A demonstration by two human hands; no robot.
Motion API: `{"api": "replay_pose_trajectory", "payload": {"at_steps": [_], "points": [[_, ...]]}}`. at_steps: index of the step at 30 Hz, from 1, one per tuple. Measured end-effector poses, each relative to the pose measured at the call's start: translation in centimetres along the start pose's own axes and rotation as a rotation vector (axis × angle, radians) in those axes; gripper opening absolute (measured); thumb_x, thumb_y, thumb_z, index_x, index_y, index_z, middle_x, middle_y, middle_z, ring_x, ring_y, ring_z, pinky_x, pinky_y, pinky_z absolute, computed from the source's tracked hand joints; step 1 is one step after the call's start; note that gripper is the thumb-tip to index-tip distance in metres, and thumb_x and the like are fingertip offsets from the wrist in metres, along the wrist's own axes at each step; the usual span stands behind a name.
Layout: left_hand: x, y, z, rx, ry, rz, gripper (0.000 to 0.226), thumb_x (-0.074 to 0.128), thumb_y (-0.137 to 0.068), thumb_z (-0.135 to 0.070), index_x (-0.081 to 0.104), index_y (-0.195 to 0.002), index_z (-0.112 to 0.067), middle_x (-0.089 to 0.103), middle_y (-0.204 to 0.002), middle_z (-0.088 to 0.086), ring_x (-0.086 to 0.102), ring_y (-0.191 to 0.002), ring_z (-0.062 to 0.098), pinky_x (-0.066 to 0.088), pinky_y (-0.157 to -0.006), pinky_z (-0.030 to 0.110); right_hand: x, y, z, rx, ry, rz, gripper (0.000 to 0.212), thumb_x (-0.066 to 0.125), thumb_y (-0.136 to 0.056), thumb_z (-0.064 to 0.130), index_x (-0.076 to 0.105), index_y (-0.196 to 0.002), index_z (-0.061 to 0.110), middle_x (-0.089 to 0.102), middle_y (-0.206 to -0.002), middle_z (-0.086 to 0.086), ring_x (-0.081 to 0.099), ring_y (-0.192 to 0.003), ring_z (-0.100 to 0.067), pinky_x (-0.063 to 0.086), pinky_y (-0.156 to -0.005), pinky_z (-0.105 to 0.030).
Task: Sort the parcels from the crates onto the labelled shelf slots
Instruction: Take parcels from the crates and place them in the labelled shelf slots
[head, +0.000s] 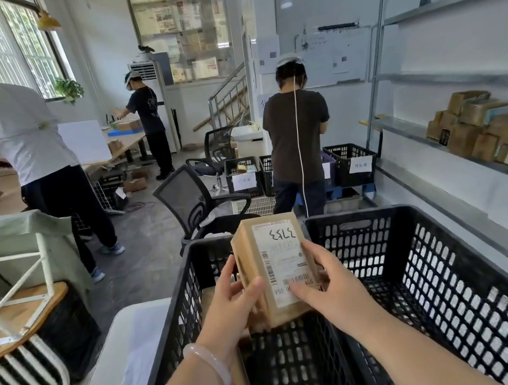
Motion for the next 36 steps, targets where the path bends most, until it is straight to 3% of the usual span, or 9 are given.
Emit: {"api": "replay_pose_trajectory", "payload": {"at_steps": [4,7,9,15,19,22,26,30,36], "points": [[1.1,0.1,-0.1,0.023,0.092,-0.014,0.103,0.084,-0.061,-0.037,0.026,-0.144,-0.056,0.070,-0.116,0.000,0.072,-0.099,0.018,0.061,-0.077,0.043,-0.9,-0.1,-0.1,0.017,-0.089,-0.077,0.087,0.078,-0.074,0.048,0.022,-0.141,0.055,0.041,-0.120,0.043,0.043,-0.109,0.023,0.044,-0.076,-0.004],[2.2,0.3,0.1,0.014,0.320,-0.024,0.102,0.080,-0.067,-0.031,0.021,-0.148,-0.052,0.073,-0.112,-0.001,0.071,-0.103,0.022,0.060,-0.079,0.047,-0.5,0.1,-1.9,0.225,-0.343,-0.086,0.119,0.081,-0.048,0.068,0.017,-0.147,0.046,0.047,-0.135,0.021,0.046,-0.123,-0.003,0.041,-0.104,-0.037],[2.9,0.4,0.2,0.009,0.371,-0.032,0.103,0.078,-0.070,-0.030,0.016,-0.150,-0.051,0.074,-0.110,-0.003,0.071,-0.104,0.022,0.059,-0.082,0.049,1.0,0.4,-2.6,0.312,-0.533,0.001,0.119,0.085,-0.039,0.069,0.029,-0.141,0.046,0.060,-0.130,0.013,0.057,-0.119,-0.013,0.043,-0.102,-0.047],[1.5,0.5,0.1,-0.022,0.048,-0.125,0.127,0.086,-0.061,-0.044,-0.001,-0.154,-0.045,0.045,-0.149,0.003,0.050,-0.130,0.021,0.040,-0.108,0.054,-1.2,0.3,-3.1,0.270,-0.488,-0.133,0.115,0.089,-0.057,0.046,0.016,-0.146,0.048,0.051,-0.130,0.015,0.059,-0.113,-0.014,0.052,-0.093,-0.044],[-0.9,0.3,-2.6,0.132,-0.436,-0.226,0.106,0.080,-0.075,-0.040,0.010,-0.154,-0.043,0.023,-0.159,-0.005,0.029,-0.144,0.022,0.032,-0.114,0.054,-3.2,0.2,-2.5,0.197,-0.246,-0.070,0.102,0.081,-0.072,0.036,0.011,-0.144,0.054,0.043,-0.116,0.027,0.057,-0.096,0.002,0.054,-0.062,-0.016],[0.5,0.3,-3.6,0.263,-0.747,0.020,0.077,0.074,-0.080,-0.048,0.033,-0.145,-0.051,0.041,-0.146,-0.016,0.045,-0.132,0.011,0.046,-0.106,0.042,-3.2,0.2,-1.6,0.165,-0.165,0.040,0.094,0.081,-0.065,0.044,0.023,-0.139,0.057,0.048,-0.119,0.026,0.061,-0.098,0.000,0.054,-0.063,-0.017],[2.7,1.0,-1.8,0.106,-0.662,0.370,0.062,0.079,-0.078,-0.045,0.044,-0.125,-0.065,0.070,-0.110,-0.020,0.071,-0.095,0.006,0.060,-0.073,0.026,-3.2,0.6,-0.6,0.122,-0.078,0.122,0.083,0.079,-0.062,0.051,0.034,-0.131,0.062,0.048,-0.121,0.032,0.057,-0.104,0.004,0.054,-0.069,-0.017],[4.4,0.9,-1.4,0.117,-0.592,0.352,0.056,0.078,-0.080,-0.040,0.045,-0.118,-0.066,0.070,-0.105,-0.027,0.072,-0.089,0.003,0.060,-0.067,0.024,-5.3,1.6,-0.3,0.103,0.009,0.001,0.079,0.070,-0.064,0.061,0.031,-0.132,0.062,0.041,-0.130,0.032,0.043,-0.114,0.011,0.042,-0.077,-0.014],[11.0,-0.9,-3.2,0.178,-0.324,0.234,0.045,0.078,-0.076,-0.046,0.048,-0.106,-0.061,0.069,-0.093,-0.034,0.071,-0.081,-0.003,0.055,-0.057,0.014,-11.7,6.3,-0.6,0.014,0.121,-0.409,0.075,0.064,-0.075,0.062,0.018,-0.135,0.068,0.023,-0.143,0.039,0.024,-0.136,0.008,0.031,-0.113,-0.039]]}}
Point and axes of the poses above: each hand's wrist, its own y-axis away from the middle knuckle, its own x-axis out of the palm, z = x × y, the point moved 7 cm from there along -y, towards the middle knuckle
